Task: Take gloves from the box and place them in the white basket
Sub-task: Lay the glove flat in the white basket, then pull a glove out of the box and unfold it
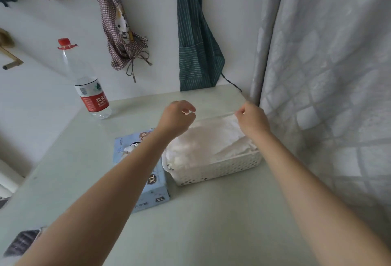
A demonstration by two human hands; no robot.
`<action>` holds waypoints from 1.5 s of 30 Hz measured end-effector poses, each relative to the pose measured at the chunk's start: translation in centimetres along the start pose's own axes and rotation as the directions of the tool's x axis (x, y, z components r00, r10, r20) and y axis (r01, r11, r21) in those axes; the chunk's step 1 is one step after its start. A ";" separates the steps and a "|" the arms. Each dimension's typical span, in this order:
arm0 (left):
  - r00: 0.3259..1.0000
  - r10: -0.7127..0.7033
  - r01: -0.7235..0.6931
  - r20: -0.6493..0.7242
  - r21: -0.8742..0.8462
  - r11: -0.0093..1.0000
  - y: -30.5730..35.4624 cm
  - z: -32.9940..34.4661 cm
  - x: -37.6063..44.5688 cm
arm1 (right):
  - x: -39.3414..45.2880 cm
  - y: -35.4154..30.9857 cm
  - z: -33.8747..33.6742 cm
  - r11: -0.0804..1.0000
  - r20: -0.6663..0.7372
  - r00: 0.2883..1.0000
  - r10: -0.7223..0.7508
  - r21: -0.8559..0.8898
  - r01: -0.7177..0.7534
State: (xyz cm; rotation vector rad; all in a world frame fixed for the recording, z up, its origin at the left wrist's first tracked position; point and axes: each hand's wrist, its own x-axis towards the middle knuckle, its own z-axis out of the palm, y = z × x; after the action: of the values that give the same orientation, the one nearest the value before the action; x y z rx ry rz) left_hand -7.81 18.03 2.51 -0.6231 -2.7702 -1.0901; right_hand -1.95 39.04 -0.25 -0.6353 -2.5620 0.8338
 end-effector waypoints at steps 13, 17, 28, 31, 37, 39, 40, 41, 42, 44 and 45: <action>0.840 -0.077 -0.255 0.537 0.517 0.817 -1.0 4.9 -3.9 | -0.8 1.8 1.4 0.799 0.032 0.971 -0.235 -0.563 0.212; 0.800 -0.125 -0.272 0.586 0.541 0.795 -1.5 5.4 -3.4 | -0.9 1.6 1.3 0.770 0.079 0.978 -0.193 -0.606 0.201; 0.966 -0.049 0.066 -0.256 0.057 0.996 -2.5 -3.9 -4.2 | -2.6 -6.2 1.5 0.858 -0.073 0.915 -0.397 -0.383 0.342; 0.961 -0.132 0.153 -0.243 0.069 0.986 -5.4 -6.9 -5.7 | -5.0 -10.8 3.7 0.860 0.143 0.870 -0.472 -0.142 0.490; 0.957 -0.251 0.273 -0.148 0.161 0.948 -10.5 -10.3 -8.2 | -8.9 -16.8 8.2 0.833 0.433 0.751 -0.499 0.002 0.553; 0.965 -0.231 0.247 -0.121 0.148 0.957 -11.4 -10.8 -8.8 | -9.6 -17.9 9.0 0.810 0.521 0.720 -0.458 -0.090 0.580; 0.970 -0.217 0.232 -0.114 0.142 0.962 -11.6 -10.9 -9.1 | -9.8 -18.2 9.3 0.793 0.550 0.714 -0.433 -0.143 0.592; 0.972 -0.207 0.220 -0.109 0.130 0.967 -11.9 -11.1 -9.4 | -10.0 -18.4 9.7 0.779 0.566 0.711 -0.417 -0.180 0.600; 0.976 -0.195 0.206 -0.099 0.110 0.972 -12.1 -11.2 -9.6 | -10.0 -18.7 9.9 0.772 0.571 0.715 -0.404 -0.207 0.601; 0.984 -0.171 0.175 -0.051 0.081 0.981 -12.0 -11.3 -9.8 | -10.1 -18.7 9.8 0.786 0.553 0.729 -0.403 -0.199 0.585; 0.988 -0.152 0.153 -0.019 0.072 0.986 -12.2 -11.3 -9.8 | -10.2 -18.9 9.6 0.799 0.542 0.733 -0.411 -0.174 0.576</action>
State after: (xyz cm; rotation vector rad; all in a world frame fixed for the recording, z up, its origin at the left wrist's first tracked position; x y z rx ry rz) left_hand -4.46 -0.86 0.84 -0.3997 -2.8709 -1.0085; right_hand -3.70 15.76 2.20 0.2552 -3.1319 0.3938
